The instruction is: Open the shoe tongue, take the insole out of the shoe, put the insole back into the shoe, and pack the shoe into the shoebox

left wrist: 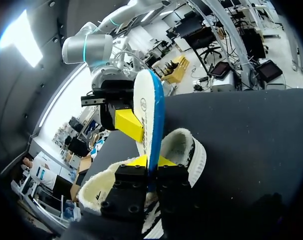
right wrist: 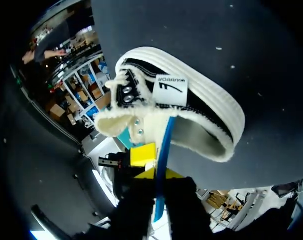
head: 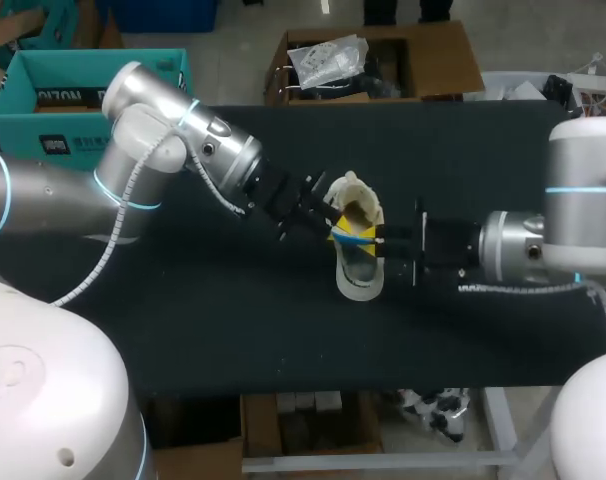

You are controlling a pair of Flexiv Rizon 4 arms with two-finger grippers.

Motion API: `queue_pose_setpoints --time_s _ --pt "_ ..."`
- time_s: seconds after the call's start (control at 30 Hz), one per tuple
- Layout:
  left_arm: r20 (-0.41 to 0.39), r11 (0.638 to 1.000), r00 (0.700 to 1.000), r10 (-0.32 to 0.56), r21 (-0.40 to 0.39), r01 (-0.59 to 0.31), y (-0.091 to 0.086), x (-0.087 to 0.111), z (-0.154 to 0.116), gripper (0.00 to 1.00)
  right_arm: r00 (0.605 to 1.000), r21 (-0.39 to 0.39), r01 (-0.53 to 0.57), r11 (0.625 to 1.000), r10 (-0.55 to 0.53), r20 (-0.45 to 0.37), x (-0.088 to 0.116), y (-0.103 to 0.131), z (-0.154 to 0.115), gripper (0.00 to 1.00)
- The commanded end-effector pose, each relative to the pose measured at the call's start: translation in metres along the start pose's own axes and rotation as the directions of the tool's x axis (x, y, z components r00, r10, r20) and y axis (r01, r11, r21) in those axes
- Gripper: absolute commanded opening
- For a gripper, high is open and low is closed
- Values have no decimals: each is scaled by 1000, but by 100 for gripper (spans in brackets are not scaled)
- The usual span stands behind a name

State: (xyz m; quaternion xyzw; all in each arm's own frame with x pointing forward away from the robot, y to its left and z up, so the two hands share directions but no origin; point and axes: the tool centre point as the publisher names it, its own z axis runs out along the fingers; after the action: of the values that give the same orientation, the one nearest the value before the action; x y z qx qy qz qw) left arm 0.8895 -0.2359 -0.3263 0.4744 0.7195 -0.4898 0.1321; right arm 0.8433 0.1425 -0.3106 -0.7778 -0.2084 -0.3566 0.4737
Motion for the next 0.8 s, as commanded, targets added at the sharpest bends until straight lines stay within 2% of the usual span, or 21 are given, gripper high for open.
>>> queue_pose_setpoints --time_s 0.03,0.27,0.47,0.6,0.67,0.8 --pt "0 1000 1000 -5 -17 5 6 1 4 0 1000 7 9 1000 -9 -18 -3 15 6 0" --pt "0 999 1000 -19 -44 19 28 -2 11 0 1000 -35 19 999 -20 -23 -3 37 9 0" --pt "7 998 999 -41 -54 41 38 -2 14 0 1000 -54 15 998 -15 -15 -4 45 14 0" --pt "7 998 999 -31 -53 31 31 -1 10 22 1000 -54 11 998 -12 -14 -6 45 14 0" --pt "11 998 1000 -21 -52 21 25 0 7 27 1000 -58 9 998 -10 -15 -6 44 12 0" --pt "29 999 1000 4 -44 -3 13 -1 1 30 1000 -70 8 998 -9 -18 -7 44 9 0"
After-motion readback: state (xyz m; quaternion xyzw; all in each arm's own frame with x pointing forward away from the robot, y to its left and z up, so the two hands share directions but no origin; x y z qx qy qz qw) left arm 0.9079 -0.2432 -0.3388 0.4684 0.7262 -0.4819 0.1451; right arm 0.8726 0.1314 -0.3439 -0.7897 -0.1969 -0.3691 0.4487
